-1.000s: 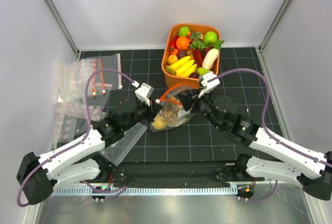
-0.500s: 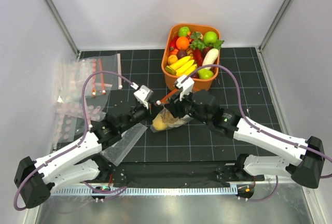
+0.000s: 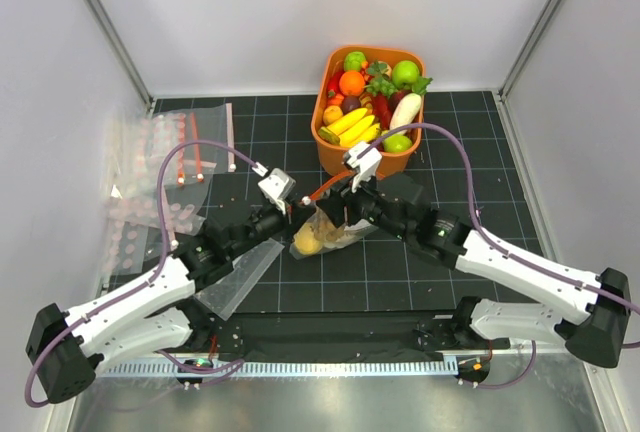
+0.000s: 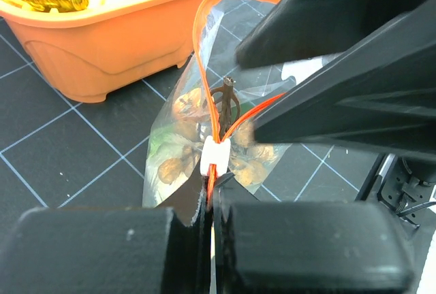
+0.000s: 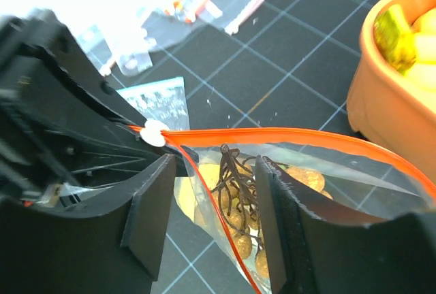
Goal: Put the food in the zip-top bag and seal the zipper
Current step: Zip the zipper food storage bag at the center of the board.
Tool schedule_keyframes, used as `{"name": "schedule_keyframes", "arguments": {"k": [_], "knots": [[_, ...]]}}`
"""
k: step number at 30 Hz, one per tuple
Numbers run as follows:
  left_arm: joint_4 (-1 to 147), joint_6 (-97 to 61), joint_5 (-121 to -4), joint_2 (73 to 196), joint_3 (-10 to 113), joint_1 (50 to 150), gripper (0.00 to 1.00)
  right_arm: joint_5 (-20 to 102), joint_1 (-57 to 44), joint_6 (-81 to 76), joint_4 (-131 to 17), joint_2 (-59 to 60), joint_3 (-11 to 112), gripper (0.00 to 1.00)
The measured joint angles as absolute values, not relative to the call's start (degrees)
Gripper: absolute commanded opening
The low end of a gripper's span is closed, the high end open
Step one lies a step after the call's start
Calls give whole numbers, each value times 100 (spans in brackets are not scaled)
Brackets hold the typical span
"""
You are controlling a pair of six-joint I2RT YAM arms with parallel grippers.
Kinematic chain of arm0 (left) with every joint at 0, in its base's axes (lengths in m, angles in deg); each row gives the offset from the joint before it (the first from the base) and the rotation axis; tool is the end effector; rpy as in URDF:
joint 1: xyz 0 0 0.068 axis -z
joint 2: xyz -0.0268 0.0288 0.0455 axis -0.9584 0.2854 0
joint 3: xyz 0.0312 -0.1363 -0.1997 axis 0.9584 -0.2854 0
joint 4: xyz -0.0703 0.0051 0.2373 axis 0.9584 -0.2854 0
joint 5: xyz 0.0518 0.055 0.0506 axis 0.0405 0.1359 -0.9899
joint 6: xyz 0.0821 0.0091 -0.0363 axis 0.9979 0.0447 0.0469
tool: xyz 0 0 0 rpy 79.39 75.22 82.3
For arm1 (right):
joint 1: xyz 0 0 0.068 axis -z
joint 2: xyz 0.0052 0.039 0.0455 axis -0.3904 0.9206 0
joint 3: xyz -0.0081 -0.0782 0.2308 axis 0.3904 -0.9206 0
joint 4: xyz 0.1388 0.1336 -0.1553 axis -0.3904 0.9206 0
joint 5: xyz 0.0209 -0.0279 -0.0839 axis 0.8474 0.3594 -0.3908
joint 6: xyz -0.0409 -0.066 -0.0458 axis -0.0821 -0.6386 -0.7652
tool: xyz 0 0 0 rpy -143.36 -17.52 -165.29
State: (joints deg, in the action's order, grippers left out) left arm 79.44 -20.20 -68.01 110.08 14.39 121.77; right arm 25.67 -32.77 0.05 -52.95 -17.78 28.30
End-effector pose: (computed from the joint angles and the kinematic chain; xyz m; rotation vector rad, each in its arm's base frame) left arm 0.1732 -0.2004 0.2662 0.5708 1.6913 -0.8299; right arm 0.1778 0.2409 0.3064 -0.6360 1.7535 0.6743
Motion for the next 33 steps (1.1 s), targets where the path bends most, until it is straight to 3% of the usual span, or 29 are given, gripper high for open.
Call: {"name": "schedule_keyframes", "arguments": {"k": [4, 7, 11, 23, 24, 29, 33], "knots": [[7968, -2003, -6801, 11008, 1424, 12179, 0, 2580, -3237, 29, -5387, -2100, 2762, 57], [7970, -2001, -6799, 11008, 1424, 12179, 0, 2578, -3183, 81, -5439, -2261, 2725, 47], [8022, -1966, -6736, 11001, 1400, 12179, 0, 2633, -3025, 197, -5461, -2274, 2723, 43], [8138, -1808, -6644, 10793, 1199, 12206, 0, 3179, -2864, 356, -5483, -1599, 2727, 41], [8138, -1808, -6644, 10793, 1199, 12206, 0, 3247, -2864, 365, -5472, -1558, 2738, 30], [8136, -1806, -6650, 10769, 1188, 12206, 0, 3406, -2859, 394, -5424, -1372, 2886, 1], [8134, -1806, -6692, 10719, 1153, 12210, 0, 3513, -2853, 444, -5406, -1142, 3011, 1]]}}
